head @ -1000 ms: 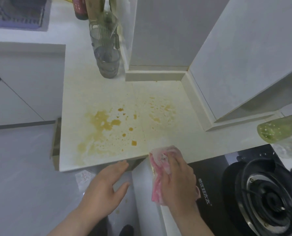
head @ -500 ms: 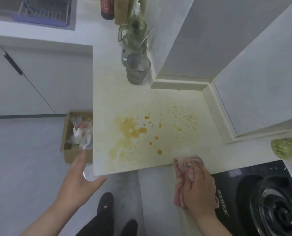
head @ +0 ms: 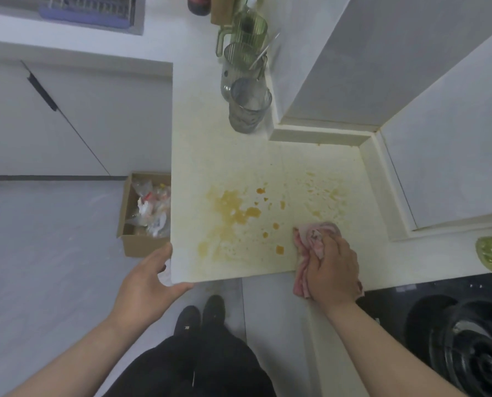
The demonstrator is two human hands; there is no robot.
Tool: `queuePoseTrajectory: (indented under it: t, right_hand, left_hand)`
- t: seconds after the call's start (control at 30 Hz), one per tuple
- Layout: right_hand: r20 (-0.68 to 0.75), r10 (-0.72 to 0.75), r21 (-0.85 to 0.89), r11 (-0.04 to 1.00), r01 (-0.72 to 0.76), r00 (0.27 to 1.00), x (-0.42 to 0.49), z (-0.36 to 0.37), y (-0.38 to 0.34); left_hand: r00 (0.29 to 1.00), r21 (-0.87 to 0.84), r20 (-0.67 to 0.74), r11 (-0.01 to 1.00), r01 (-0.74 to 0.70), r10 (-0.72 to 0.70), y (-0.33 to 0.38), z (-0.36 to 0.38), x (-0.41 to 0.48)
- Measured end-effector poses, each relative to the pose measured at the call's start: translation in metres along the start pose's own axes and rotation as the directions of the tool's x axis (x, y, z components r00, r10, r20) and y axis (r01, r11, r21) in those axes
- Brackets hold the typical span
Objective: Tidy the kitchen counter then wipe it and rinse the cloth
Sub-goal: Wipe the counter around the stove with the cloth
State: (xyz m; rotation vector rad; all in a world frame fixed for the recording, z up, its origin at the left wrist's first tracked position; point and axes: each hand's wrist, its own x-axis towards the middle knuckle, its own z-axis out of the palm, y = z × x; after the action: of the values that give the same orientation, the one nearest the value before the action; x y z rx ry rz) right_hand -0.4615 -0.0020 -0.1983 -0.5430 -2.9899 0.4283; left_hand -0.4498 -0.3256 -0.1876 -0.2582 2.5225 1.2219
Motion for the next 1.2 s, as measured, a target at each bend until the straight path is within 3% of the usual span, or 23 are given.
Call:
queuePoseTrajectory:
  t: [0.2, 0.4, 0.53, 0.7, 0.87, 0.93, 1.03, 1.2]
  right_hand:
    - [0.059, -0.082, -0.024, 0.996, 0.084, 0.995, 0.039, 0.001, -0.011]
    - [0.106, -0.097, -0.013, 0.995, 0.099, 0.990, 0.035, -0.001, -0.003]
    - [0.112, -0.216, -0.013, 0.976, 0.219, 0.970, 0.007, -0.003, 0.005]
    - [0.214, -0.249, 0.093, 0.968, 0.234, 0.945, 0.012, -0.004, 0.020]
    - [0.151, -0.298, 0.151, 0.949, 0.276, 0.942, 0.026, -0.013, 0.039]
    - [0.106, -0.287, 0.049, 0.958, 0.284, 0.952, 0.034, -0.017, 0.048]
    - [0.111, -0.191, -0.059, 0.978, 0.199, 0.975, 0.044, -0.023, 0.056]
    - [0.181, -0.168, -0.032, 0.984, 0.176, 0.969, 0.045, -0.028, 0.054]
  left_hand:
    - [0.995, 0.027, 0.000, 0.995, 0.100, -0.100, 0.004, 0.002, -0.002]
    - [0.994, 0.025, -0.017, 0.994, 0.105, -0.104, 0.017, 0.004, -0.005]
    - [0.993, 0.065, -0.037, 0.992, 0.111, -0.109, 0.019, 0.007, -0.005]
    - [0.988, 0.097, -0.051, 0.984, 0.151, -0.146, 0.020, 0.009, -0.005]
    - [0.984, 0.093, -0.048, 0.980, 0.178, -0.174, 0.020, 0.011, -0.005]
    - [0.984, 0.115, -0.047, 0.977, 0.178, -0.174, 0.023, 0.010, -0.006]
    - [0.991, 0.151, -0.029, 0.979, 0.136, -0.133, 0.028, 0.005, -0.007]
    - [0.996, 0.319, -0.035, 0.945, -0.071, 0.087, 0.039, 0.000, -0.003]
